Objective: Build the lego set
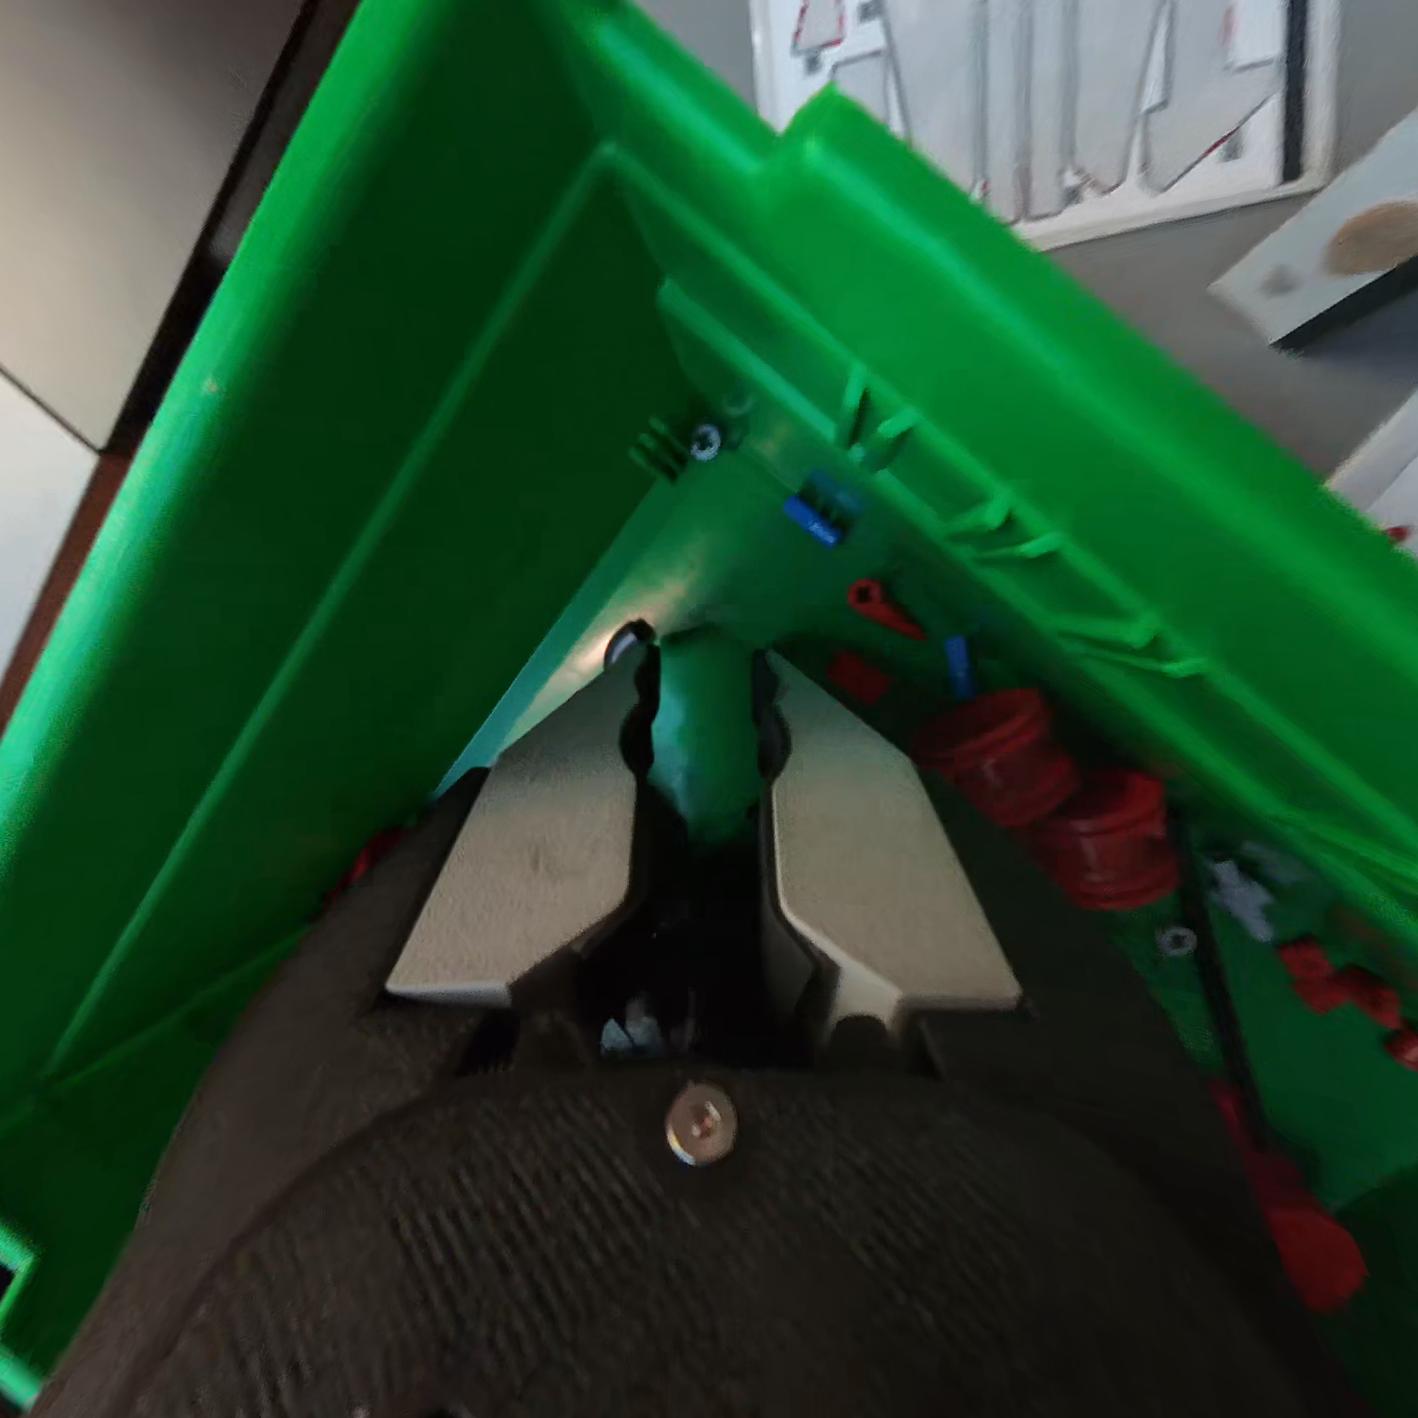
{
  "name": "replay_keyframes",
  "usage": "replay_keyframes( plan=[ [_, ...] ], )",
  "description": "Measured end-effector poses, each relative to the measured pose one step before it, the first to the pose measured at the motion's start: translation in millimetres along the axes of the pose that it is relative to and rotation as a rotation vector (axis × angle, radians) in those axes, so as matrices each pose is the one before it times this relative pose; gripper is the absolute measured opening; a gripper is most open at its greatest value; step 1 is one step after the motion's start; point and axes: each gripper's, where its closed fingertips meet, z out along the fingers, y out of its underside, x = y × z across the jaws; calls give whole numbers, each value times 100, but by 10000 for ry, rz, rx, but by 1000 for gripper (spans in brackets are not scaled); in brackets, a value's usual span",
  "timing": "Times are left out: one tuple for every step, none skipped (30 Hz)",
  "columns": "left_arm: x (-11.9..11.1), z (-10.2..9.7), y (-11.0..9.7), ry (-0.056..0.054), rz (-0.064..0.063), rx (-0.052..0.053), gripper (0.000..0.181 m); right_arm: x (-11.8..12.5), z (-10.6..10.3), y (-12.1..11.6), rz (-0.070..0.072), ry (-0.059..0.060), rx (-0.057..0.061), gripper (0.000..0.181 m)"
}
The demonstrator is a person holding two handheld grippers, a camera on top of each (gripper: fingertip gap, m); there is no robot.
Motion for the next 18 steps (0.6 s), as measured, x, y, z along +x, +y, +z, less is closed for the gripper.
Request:
replay_keyframes(
  plan=[
    [-206, -212, 68, -220, 141, 41, 21, 31, -27, -39, 28, 1, 27, 66],
    [324, -264, -131, 109, 46, 145, 22, 5, 16, 26, 31, -22, -15, 66],
    [396, -333, -172, 164, -69, 136, 24, -6, 38, 45, 23, -29, -38, 66],
    [247, -424, -155, 33, -46, 121, 27, -27, 27, 35, 7, -25, -31, 66],
    [260, -529, -104, -21, 54, 131, 28, -22, 8, 11, -7, -7, -9, 66],
    [288, -668, -41, -32, 104, 115, 29, -5, -19, -20, -12, 5, 16, 66],
    [284, -781, 37, -44, 77, 58, 29, 0, -19, -32, -7, 2, 25, 66],
    [499, -836, 123, 86, 73, 0, 29, -4, -16, -17, 1, -4, 19, 66],
    [634, -866, 216, 147, 84, -31, 29, -9, -23, -15, 8, -10, 9, 66],
    [431, -806, 290, -51, 95, -55, 29, -8, -4, -3, 7, -11, 2, 66],
    [188, -627, 414, -273, 123, -126, 29, 1, 11, 13, 1, -4, -6, 66],
    [243, -471, 637, -279, 204, -224, 29, 0, 12, 19, -6, 11, -17, 66],
    [290, -383, 745, -246, 201, -201, 30, -17, 11, 22, -26, 12, -16, 67],
    [415, -382, 768, -134, 174, -126, 30, -53, 6, 8, -46, -10, -9, 67],
    [582, -382, 870, 47, 169, -131, 30, -74, -2, 5, -45, -21, -4, 68],
    [669, -361, 1046, 191, 127, -207, 29, -60, -7, -7, -32, -23, 5, 69],
    [516, -333, 1167, 210, 53, -302, 30, -67, -19, -30, -26, -29, 18, 70],
    [238, -341, 1205, 99, -7, -357, 31, -56, -36, -42, -27, -30, 32, 70]
  ],
)
